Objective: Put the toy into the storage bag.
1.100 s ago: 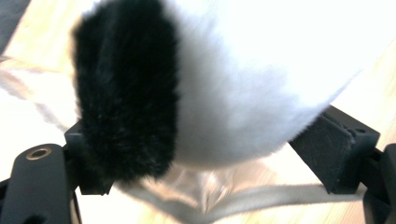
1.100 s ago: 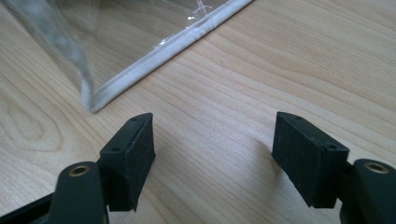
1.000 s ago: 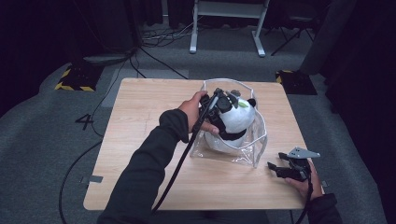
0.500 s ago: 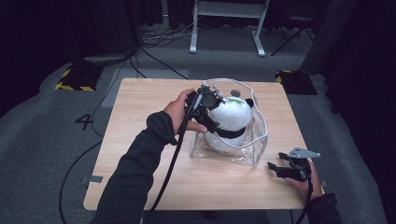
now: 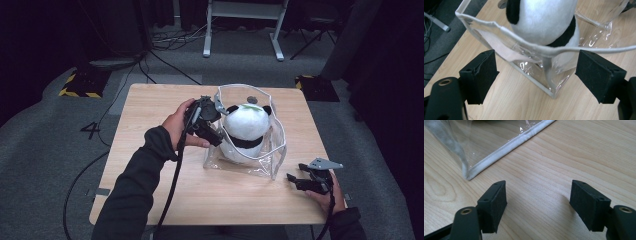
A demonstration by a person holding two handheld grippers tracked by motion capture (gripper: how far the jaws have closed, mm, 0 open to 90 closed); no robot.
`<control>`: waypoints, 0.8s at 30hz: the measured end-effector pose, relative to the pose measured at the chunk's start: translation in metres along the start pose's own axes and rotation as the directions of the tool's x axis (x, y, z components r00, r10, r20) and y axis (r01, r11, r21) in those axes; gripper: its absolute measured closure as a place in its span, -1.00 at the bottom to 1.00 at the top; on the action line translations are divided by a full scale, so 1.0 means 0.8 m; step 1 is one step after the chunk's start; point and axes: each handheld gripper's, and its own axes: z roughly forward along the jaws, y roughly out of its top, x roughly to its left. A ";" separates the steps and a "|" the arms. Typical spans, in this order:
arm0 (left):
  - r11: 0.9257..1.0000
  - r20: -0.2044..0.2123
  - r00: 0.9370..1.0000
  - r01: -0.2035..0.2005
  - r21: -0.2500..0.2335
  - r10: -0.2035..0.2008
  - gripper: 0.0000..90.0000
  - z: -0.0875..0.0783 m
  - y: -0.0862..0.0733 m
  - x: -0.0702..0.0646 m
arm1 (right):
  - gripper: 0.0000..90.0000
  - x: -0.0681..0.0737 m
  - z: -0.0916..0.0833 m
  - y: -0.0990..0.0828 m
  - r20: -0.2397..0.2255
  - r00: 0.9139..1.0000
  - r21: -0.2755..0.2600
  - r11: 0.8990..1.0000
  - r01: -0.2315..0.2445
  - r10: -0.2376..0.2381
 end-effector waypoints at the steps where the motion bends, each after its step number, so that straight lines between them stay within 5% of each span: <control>1: 1.000 0.000 1.000 0.000 0.000 0.000 -0.61 0.000 0.000 0.000 | -0.34 0.000 0.000 0.000 0.000 1.000 0.000 1.000 0.000 0.000; 13: 0.995 -0.028 0.997 0.075 -0.069 -0.077 -0.58 -0.007 -0.049 0.017 | -0.34 -0.001 0.000 0.000 -0.001 1.000 0.002 1.000 -0.002 0.002; 24: 0.992 -0.023 0.992 0.123 -0.033 -0.124 -0.61 -0.002 -0.086 0.027 | -0.35 -0.001 0.000 0.000 -0.001 1.000 0.003 1.000 -0.005 0.005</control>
